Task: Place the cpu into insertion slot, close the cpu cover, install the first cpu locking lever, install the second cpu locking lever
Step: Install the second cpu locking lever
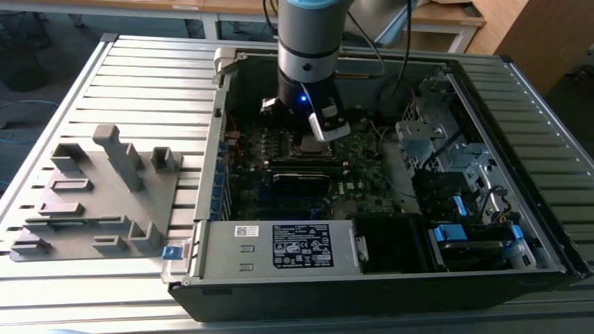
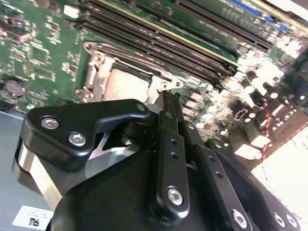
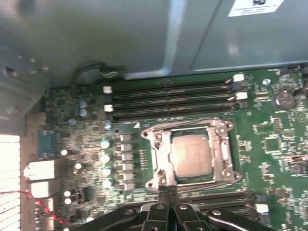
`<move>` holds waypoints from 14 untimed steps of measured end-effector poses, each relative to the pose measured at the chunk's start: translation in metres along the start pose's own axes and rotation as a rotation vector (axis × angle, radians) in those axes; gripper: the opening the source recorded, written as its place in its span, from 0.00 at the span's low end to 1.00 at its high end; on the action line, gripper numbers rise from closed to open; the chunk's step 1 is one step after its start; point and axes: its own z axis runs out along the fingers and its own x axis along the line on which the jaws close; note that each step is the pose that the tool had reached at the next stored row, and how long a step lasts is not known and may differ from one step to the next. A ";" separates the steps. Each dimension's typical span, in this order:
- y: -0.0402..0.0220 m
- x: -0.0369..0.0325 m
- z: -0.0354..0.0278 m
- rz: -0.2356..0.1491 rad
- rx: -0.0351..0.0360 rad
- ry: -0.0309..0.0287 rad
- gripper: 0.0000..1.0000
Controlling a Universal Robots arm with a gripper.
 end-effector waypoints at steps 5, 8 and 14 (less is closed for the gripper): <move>0.0025 -0.0144 0.0007 0.000 0.0102 -0.0011 0.11; 0.0043 -0.0215 0.0012 -0.001 0.0277 -0.0032 0.11; 0.0175 -0.0226 0.0048 -0.001 0.0448 -0.0052 0.11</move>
